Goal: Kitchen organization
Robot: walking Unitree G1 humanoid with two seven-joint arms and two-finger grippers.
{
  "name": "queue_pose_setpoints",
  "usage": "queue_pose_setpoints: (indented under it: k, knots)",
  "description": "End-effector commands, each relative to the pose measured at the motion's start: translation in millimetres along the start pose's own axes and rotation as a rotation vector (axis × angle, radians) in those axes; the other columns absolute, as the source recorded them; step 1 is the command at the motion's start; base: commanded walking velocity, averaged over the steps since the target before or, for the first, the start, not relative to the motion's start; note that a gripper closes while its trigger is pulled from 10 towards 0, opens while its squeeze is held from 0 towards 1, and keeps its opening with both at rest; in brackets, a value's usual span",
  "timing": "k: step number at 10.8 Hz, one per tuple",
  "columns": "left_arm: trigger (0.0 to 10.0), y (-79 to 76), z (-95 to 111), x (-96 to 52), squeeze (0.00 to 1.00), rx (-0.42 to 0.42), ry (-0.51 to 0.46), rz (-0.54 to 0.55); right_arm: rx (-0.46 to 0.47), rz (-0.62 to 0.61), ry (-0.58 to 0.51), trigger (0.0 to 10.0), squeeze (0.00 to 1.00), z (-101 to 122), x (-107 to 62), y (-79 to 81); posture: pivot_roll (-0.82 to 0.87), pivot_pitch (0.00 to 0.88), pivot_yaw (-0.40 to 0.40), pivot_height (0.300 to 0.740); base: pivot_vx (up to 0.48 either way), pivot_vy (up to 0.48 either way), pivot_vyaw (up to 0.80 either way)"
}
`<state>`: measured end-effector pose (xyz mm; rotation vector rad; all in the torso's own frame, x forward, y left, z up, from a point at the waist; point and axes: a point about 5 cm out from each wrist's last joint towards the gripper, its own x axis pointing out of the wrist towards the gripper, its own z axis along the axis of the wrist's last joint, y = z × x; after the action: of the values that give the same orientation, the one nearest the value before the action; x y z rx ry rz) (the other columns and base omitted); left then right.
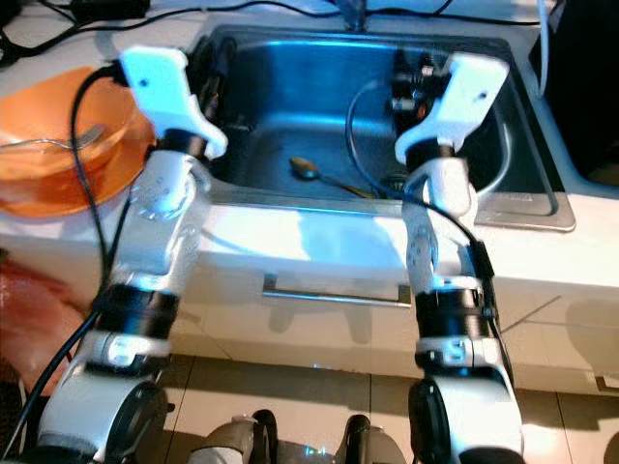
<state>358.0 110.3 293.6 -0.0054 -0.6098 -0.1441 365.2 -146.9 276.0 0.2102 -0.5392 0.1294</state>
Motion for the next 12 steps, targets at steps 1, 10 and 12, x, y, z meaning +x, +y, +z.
queue_pose_setpoints:
  k: [1,10,12]
  knots:
    - [10.0,8.7,9,-2.4,0.00,0.017,-0.019,0.040,0.026,-0.018,0.010,10.0,0.00,0,-4.0,-1.4,0.10,0.144,0.038,0.740,0.000,0.000,0.00]
    - [10.0,13.2,13,-10.9,0.00,0.000,0.033,0.025,0.055,-0.043,0.056,10.0,0.00,-9,-12.4,0.3,0.10,0.148,0.039,0.740,0.000,0.000,0.00]
    - [10.0,71.9,16,-24.5,0.00,0.078,0.057,0.141,0.060,-0.049,0.077,10.0,0.00,-14,-14.4,-1.8,0.12,0.154,0.036,0.740,0.000,0.000,0.00]
